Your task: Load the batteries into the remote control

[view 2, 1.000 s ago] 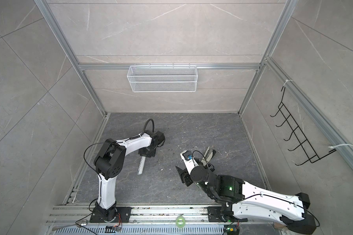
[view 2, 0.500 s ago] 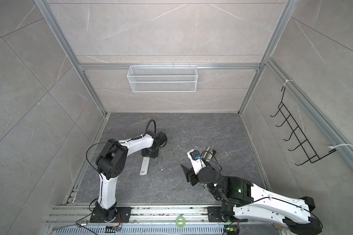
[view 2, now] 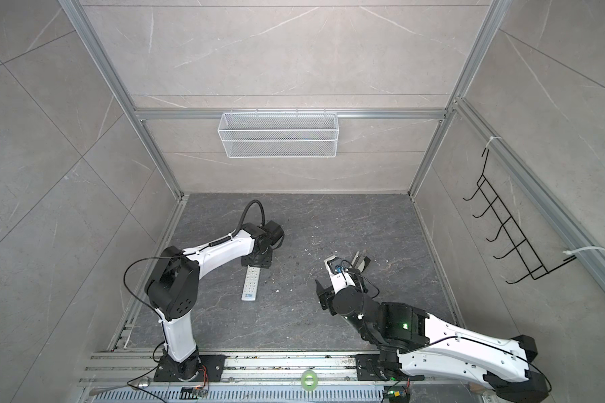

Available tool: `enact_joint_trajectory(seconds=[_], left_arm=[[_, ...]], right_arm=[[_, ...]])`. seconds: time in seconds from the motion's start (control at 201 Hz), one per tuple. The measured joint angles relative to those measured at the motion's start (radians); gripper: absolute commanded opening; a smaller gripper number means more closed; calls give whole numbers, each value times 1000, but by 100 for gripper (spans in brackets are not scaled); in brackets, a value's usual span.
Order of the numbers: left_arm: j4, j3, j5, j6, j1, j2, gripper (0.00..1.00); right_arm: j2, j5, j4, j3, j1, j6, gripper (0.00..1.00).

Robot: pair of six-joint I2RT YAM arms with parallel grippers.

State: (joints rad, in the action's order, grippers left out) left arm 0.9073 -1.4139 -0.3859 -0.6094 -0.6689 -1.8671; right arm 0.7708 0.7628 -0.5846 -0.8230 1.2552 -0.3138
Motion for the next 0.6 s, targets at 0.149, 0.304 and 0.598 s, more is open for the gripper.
enact_joint_trajectory(seconds=[0.149, 0.304, 0.598], left_arm=[[-49, 83, 23, 35, 27, 130, 62], [-153, 263, 111, 80, 162, 337, 67], [-288, 435, 206, 133, 357, 601, 90]], right_arm=[[6, 50, -4, 0, -34, -19, 100], [0, 59, 6, 18, -175, -27, 100], [63, -133, 108, 86, -589, -23, 99]])
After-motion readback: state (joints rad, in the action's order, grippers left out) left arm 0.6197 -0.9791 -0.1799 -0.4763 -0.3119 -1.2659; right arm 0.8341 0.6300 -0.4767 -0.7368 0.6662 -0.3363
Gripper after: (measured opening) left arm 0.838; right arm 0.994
